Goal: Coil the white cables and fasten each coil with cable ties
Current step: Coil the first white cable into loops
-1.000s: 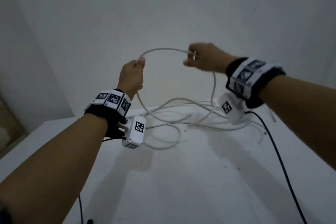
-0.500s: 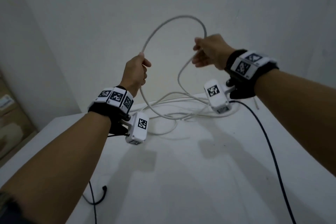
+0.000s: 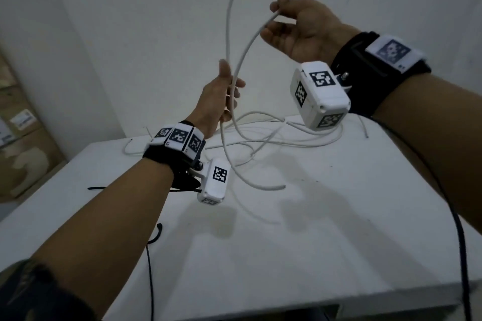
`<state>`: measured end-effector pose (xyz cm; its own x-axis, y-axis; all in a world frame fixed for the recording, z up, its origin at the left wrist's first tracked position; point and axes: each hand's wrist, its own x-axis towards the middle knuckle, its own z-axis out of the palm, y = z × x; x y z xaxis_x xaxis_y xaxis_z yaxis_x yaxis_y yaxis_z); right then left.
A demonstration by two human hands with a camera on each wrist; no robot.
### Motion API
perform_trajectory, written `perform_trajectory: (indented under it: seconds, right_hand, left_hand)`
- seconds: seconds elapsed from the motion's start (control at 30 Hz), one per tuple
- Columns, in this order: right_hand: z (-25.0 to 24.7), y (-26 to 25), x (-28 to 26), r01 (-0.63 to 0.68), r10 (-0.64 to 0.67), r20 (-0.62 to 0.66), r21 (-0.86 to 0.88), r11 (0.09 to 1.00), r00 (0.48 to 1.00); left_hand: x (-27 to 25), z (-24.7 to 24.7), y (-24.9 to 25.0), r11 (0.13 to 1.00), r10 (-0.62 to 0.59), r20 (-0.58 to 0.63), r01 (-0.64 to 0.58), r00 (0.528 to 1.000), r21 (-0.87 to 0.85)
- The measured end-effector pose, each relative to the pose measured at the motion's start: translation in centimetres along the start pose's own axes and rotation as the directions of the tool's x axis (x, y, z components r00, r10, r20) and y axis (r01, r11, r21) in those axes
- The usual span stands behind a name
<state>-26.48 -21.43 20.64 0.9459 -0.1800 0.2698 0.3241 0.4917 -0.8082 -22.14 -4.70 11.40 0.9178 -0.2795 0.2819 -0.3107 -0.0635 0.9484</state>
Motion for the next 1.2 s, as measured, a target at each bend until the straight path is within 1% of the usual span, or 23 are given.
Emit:
perform_trajectory:
  seconds: [0.07,0.17,0.2,0.23,0.27,0.33,0.37,0.4,0.47,0.5,0.53,0.6,0.67,0.77,0.83,0.9,0.93,0.97,1.0,1.03,1.1,1.13,1.2]
  right_hand:
    - [-0.5,0.7,-0.1,-0.012,0.018,-0.080,0.071,0.997,0.997]
    - [-2.7,2.8,-0.4,-0.101,0.115,-0.149,0.104,0.989,0.982]
    - [-3.5,3.9,-0.7,-0.162,0.168,-0.133,0.055,0.985,0.977]
    - [-4.3,5.2,-1.3,-0.240,0.234,-0.099,-0.050,0.969,0.967]
    - [-4.9,6.7,-2.1,-0.317,0.312,-0.054,-0.211,0.925,0.948]
    - [-5.6,9.6,-4.1,-0.374,0.474,0.045,-0.551,0.746,0.879]
    - [-5.6,10.9,-5.2,-0.361,0.549,0.096,-0.658,0.660,0.830]
    - [-5.3,12.0,-6.4,-0.343,0.617,0.152,-0.717,0.606,0.772]
    - [-4.7,13.6,-8.5,-0.330,0.695,0.273,-0.728,0.601,0.665]
    - [-4.6,14.1,-9.3,-0.317,0.690,0.318,-0.712,0.627,0.650]
    - [-4.6,14.6,-9.9,-0.281,0.662,0.350,-0.703,0.653,0.663]
    - [-4.7,15.0,-10.7,-0.179,0.587,0.374,-0.716,0.675,0.718]
    - [-4.8,15.1,-11.2,-0.121,0.546,0.359,-0.744,0.657,0.757]
    - [-4.5,15.6,-11.9,-0.071,0.502,0.349,-0.763,0.643,0.791]
    - [-4.1,16.0,-12.3,0.010,0.434,0.335,-0.800,0.600,0.836]
    - [-4.0,16.4,-12.2,0.051,0.305,0.270,-0.820,0.571,0.913]
    - [-4.3,16.5,-11.8,0.012,0.222,0.188,-0.789,0.614,0.957]
    - [-4.8,16.4,-11.2,-0.047,0.146,0.077,-0.717,0.696,0.986]
    - [-5.5,16.2,-10.4,-0.097,0.084,-0.051,-0.622,0.777,0.995]
    - [-6.3,15.7,-9.6,-0.138,0.054,-0.173,-0.522,0.841,0.983]
    - [-7.8,14.5,-8.4,-0.220,0.110,-0.321,-0.331,0.918,0.941]
    - [-8.3,14.0,-8.1,-0.260,0.170,-0.335,-0.247,0.934,0.927]
    - [-9.0,13.2,-7.5,-0.314,0.276,-0.275,-0.103,0.944,0.921]
  left_hand:
    - [-1.0,-0.1,0.0,0.998,-0.023,0.083,0.028,0.996,-0.050]
    - [-2.3,-0.2,-0.2,1.000,-0.020,0.164,0.022,0.986,-0.008]
    - [-2.7,-0.2,-0.3,0.999,-0.036,0.155,0.040,0.987,-0.027]
    - [-2.9,-0.2,-0.5,0.997,-0.051,0.126,0.058,0.991,-0.053]
    - [-3.1,-0.2,-0.7,0.995,-0.065,0.091,0.072,0.994,-0.075]
    - [-3.5,0.0,-1.1,0.990,-0.093,0.022,0.095,0.995,-0.108]
    - [-3.6,0.0,-1.2,0.986,-0.112,-0.012,0.110,0.994,-0.128]
    - [-3.7,0.0,-1.4,0.981,-0.134,-0.043,0.126,0.990,-0.148]
    - [-3.8,-0.4,-1.7,0.975,-0.167,-0.090,0.151,0.982,-0.161]
    - [-3.8,-0.6,-1.8,0.974,-0.180,-0.101,0.163,0.979,-0.156]
    - [-3.9,-0.9,-2.0,0.974,-0.190,-0.104,0.173,0.976,-0.148]
    - [-4.4,-1.3,-2.5,0.974,-0.205,-0.097,0.193,0.974,-0.117]
    - [-4.9,-1.6,-3.1,0.975,-0.213,-0.094,0.205,0.973,-0.088]
    - [-5.7,-1.6,-3.8,0.979,-0.202,-0.114,0.200,0.973,-0.031]
    - [-6.0,-1.7,-4.1,0.978,-0.207,-0.135,0.209,0.969,-0.001]
    - [-6.1,-2.0,-4.3,0.971,-0.236,-0.162,0.240,0.958,0.009]
    - [-6.1,-2.3,-4.4,0.966,-0.253,-0.169,0.259,0.953,0.016]
    - [-6.1,-2.6,-4.6,0.961,-0.269,-0.173,0.277,0.947,0.020]
    - [-6.1,-2.9,-4.8,0.956,-0.283,-0.180,0.292,0.942,0.021]
    - [-6.1,-3.2,-5.0,0.952,-0.297,-0.188,0.306,0.936,0.022]
    - [-6.2,-3.8,-5.6,0.939,-0.318,-0.198,0.336,0.927,0.066]
    - [-6.3,-4.1,-6.0,0.929,-0.324,-0.205,0.352,0.923,0.116]
    - [-6.3,-4.5,-6.6,0.900,-0.308,-0.235,0.363,0.922,0.242]
